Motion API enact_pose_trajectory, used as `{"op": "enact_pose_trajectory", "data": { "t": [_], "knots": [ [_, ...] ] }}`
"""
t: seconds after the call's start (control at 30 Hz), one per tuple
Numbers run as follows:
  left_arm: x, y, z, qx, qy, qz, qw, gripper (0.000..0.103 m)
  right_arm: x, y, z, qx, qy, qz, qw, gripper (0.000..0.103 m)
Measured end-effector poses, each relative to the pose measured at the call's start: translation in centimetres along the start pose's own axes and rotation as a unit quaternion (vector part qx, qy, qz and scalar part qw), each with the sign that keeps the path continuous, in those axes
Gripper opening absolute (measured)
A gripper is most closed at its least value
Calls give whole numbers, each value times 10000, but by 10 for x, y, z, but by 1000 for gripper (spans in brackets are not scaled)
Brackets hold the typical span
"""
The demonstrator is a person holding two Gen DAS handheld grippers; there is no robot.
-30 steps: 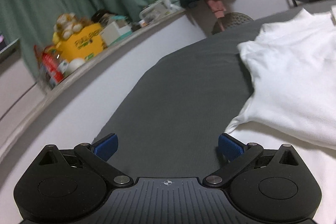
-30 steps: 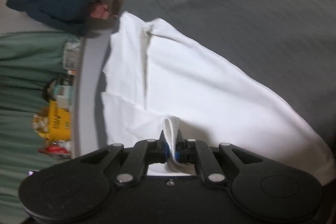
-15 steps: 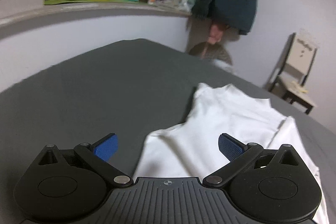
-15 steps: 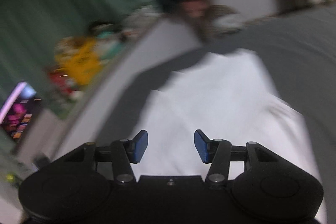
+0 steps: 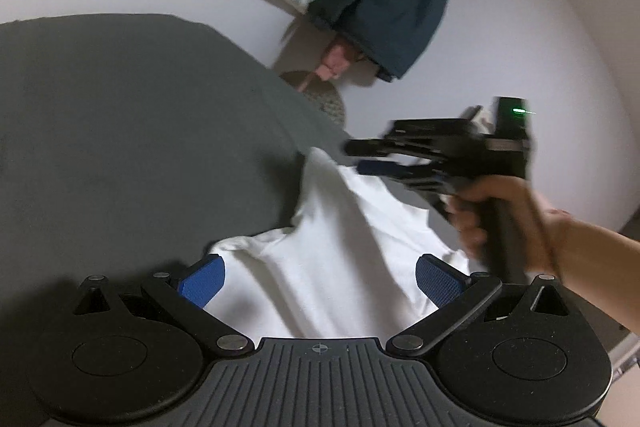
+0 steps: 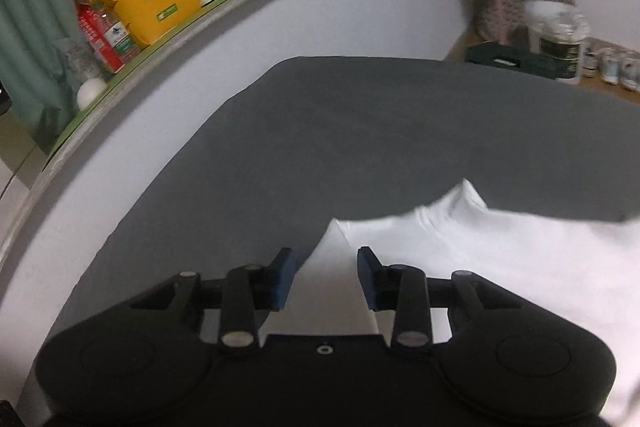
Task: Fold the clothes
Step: 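Lay the sleeve on the shirt and open the right tool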
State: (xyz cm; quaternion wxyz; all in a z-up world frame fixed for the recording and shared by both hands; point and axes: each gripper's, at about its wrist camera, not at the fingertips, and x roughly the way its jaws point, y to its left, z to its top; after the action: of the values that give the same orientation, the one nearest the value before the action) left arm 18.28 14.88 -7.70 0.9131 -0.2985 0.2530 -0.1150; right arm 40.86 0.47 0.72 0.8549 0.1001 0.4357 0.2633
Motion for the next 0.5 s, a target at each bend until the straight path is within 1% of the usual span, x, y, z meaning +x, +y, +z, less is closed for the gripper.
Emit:
{"op": "enact_pose_trajectory", "data": {
  "t": [0.03,0.1,0.2,0.27,0.3,0.33,0.37,0.4,0.43,0.5],
  "knots": [
    [1,-2,-1,56,2,-51,10000,103,5,-3,2,-65,57,68,9999,32],
    [4,-5,-3,110,82,-28,9999,103,13,-9,5,-125,210,86,9997,22],
    [6,-8,-8,188,187,42,9996,103,23,-17,7,-150,348,96,9992,18],
    [2,-11,-9,221,218,117,9995,103,29,-22,9,-70,375,107,9992,13],
    [0,-12,-8,238,209,153,9994,103,32,-23,10,-28,389,125,9992,13],
    [-1,-13,-8,254,199,187,9993,103,34,-25,9,-9,404,75,9992,13],
    [-3,-13,-9,243,172,197,9994,103,35,-24,8,-63,402,5,9992,16],
    [-5,-12,-9,231,145,206,9994,103,36,-23,8,-132,379,-81,9992,29],
    [-6,-12,-9,219,119,215,9995,103,36,-21,8,-200,357,-165,9990,33],
    [-2,-12,-8,213,104,224,9995,103,37,-20,8,-240,400,141,9988,32]
  ]
}}
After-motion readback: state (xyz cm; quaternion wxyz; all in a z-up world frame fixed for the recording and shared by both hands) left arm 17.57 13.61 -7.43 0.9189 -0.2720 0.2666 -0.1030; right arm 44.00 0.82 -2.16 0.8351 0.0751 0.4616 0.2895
